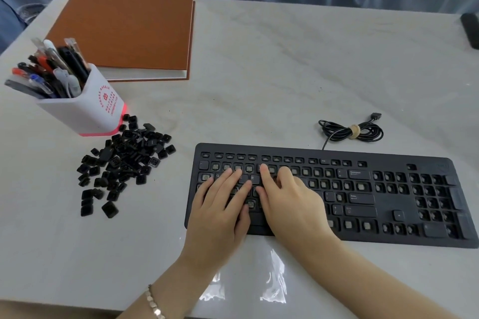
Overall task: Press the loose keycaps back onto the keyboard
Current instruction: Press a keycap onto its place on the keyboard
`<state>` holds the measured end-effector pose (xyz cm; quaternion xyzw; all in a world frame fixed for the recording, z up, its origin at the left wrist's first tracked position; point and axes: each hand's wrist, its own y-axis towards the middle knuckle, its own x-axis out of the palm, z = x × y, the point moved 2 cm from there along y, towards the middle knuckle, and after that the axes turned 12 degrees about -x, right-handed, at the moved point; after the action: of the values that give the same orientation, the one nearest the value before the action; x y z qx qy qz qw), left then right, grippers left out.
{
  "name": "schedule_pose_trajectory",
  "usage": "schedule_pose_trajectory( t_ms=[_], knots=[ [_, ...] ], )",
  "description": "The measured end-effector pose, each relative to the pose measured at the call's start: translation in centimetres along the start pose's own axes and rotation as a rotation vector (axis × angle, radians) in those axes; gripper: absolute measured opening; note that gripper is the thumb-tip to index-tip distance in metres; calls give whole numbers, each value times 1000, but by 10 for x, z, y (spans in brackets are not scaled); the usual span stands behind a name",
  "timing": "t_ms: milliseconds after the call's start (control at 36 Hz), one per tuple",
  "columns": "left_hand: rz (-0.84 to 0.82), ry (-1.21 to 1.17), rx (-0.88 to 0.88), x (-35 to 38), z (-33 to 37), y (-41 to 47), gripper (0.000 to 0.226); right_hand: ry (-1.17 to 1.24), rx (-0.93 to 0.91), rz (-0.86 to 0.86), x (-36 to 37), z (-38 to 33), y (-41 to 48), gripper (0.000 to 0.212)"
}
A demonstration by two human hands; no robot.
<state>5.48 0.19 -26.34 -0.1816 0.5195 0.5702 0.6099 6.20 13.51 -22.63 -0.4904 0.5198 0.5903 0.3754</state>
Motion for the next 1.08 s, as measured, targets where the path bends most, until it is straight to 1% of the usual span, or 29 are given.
schedule_pose_trajectory(
  t_ms=[28,83,167,278,361,417,444,472,500,528,611,694,750,778,833,889,944,1028,1083],
  knots=[
    [0,-2,-1,0,0,0,34,-27,-4,-24,0,-1,1,34],
    [-1,-7,-4,1,0,0,34,-63,-13,-69,-2,-3,4,48],
    [-11,-10,-9,1,0,0,35,-102,-40,-97,-2,-6,10,57],
    [-26,-5,-8,1,-1,0,38,-56,-101,-130,1,-4,14,53],
    [-22,0,-6,0,0,-1,37,14,-86,-168,-1,-1,16,51],
    [-17,1,-8,0,1,-1,36,78,-52,-179,-11,3,17,42],
    [-17,-1,-9,0,1,-1,35,140,-26,-215,-14,8,16,40],
    [-18,-3,-10,0,1,-1,35,252,15,-262,-16,14,13,40],
    [-21,-7,-10,0,1,-1,35,407,83,-309,-19,18,11,40],
    [-24,-9,-10,0,0,-1,35,551,163,-299,-22,22,7,39],
    [-31,-10,-11,0,0,-1,36,858,373,-225,-29,32,-2,36],
    [-32,-21,-12,0,-1,-2,35,1133,541,-215,-35,37,-10,42],
    [-31,-28,-11,0,-1,-1,35,1451,684,-128,-43,38,-14,42],
    [-31,-30,-10,0,-1,-2,35,1608,740,-73,-47,38,-15,37],
    [-32,-32,-7,0,-1,-1,35,1845,812,18,-53,36,-17,29],
    [-33,-34,-6,1,-1,-1,35,1984,813,89,-56,33,-19,29],
    [-32,-44,-4,1,-2,-2,35,2027,753,138,-61,30,-21,34],
    [-29,-60,-1,1,-2,-2,34,1982,649,176,-69,26,-24,39],
    [-28,-63,0,1,-2,-1,34,1926,569,207,-74,23,-24,36]
  ],
)
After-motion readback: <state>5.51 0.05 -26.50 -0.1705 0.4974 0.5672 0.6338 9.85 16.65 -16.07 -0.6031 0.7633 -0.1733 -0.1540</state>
